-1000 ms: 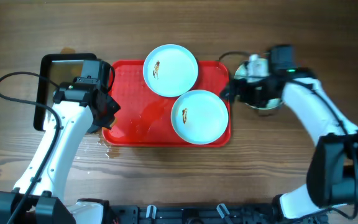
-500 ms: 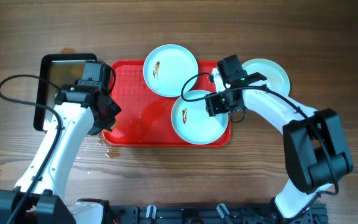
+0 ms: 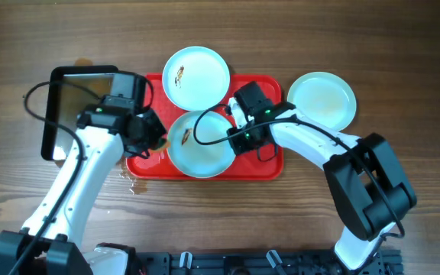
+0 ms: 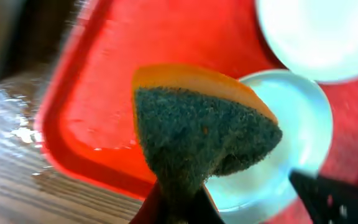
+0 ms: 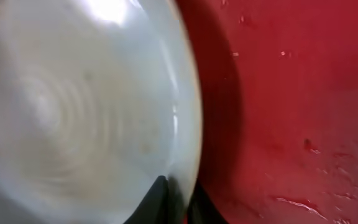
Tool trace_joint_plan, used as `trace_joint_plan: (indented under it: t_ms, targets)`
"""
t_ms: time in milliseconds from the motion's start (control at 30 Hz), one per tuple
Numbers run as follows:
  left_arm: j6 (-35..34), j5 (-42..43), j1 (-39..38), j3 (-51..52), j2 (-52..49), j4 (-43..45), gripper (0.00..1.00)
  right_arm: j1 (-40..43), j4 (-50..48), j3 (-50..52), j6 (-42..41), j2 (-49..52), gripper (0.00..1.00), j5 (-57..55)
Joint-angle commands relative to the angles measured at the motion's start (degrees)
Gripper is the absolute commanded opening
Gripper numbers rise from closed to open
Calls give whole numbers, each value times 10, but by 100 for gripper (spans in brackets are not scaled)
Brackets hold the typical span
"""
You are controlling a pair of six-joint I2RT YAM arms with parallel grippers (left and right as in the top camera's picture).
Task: Clean dirty plates on tray and stack at the side
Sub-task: 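Move the right gripper back to the lower-right plate on the tray, then hold the plate with the right gripper and scrub it with the sponge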
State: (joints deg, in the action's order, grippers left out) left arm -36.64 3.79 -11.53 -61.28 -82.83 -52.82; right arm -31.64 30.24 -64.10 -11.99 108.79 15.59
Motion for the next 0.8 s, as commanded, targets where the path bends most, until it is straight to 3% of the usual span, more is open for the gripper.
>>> trace_joint_plan:
  t_ms: [0, 200, 333, 567, 767]
  targets:
    - [43, 28, -37, 3, -2, 15, 4, -2, -3, 1, -52, 16, 4, 10]
    - [43, 28, -84, 3, -45, 59, 4, -4, -2, 1, -59, 16, 4, 38]
    - [44, 39, -99, 3, -100, 77, 4, -2, -2, -2, -12, 16, 4, 28]
    - [50, 52, -131, 3, -136, 85, 4, -2, -26, -12, -67, 16, 4, -102]
    - [47, 52, -147, 3, -136, 94, 4, -2, -53, -12, -79, 16, 4, -126]
